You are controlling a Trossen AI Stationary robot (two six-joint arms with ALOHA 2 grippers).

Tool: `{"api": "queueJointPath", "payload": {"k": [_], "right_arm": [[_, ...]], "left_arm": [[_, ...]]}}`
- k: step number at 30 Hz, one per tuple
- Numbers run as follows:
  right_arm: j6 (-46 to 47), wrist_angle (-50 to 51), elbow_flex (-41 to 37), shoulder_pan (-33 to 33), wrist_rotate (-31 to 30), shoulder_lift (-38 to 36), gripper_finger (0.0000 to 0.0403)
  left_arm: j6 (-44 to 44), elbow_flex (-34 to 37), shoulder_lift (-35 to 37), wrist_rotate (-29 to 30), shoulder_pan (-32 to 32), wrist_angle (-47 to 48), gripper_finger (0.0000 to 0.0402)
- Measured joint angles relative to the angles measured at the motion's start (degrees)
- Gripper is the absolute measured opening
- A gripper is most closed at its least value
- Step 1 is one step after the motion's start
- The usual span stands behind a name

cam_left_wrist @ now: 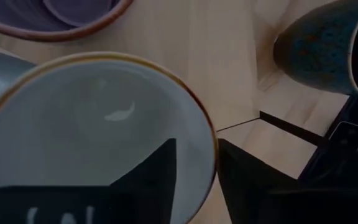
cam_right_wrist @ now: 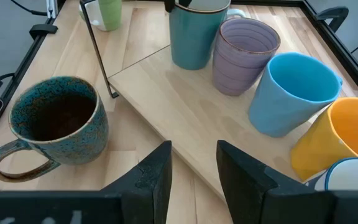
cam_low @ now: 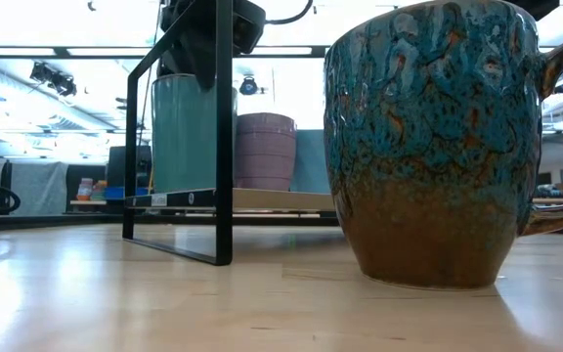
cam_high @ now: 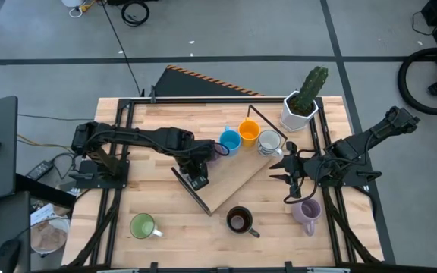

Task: Place coffee mugs
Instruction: Put the dark green mug onto the shelf

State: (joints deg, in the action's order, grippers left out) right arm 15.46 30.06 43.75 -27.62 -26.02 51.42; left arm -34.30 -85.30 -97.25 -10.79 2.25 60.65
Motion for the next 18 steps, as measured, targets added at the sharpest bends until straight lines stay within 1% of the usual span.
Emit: {"api": "queueJointPath", "payload": {"k": [7, 10, 18], "right_arm": [[0.0, 0.0, 0.0, 0.0, 0.02, 0.0, 0.0132], [0.0, 0.0, 0.0, 0.0, 0.02, 0.0, 0.0132], [0.02, 0.02, 0.0, 0.0, 0.06, 0.0, 0.0132]], "left_arm": [[-0.02, 0.0, 0.0, -0.3, -0.03, -0.03, 0.0143], [-0.02, 0.0, 0.0, -1.7, -0.03, -0.05, 0.0144], [0.76, -0.03, 0.0, -1.96, -0.18, 0.02, 0.0144]]}}
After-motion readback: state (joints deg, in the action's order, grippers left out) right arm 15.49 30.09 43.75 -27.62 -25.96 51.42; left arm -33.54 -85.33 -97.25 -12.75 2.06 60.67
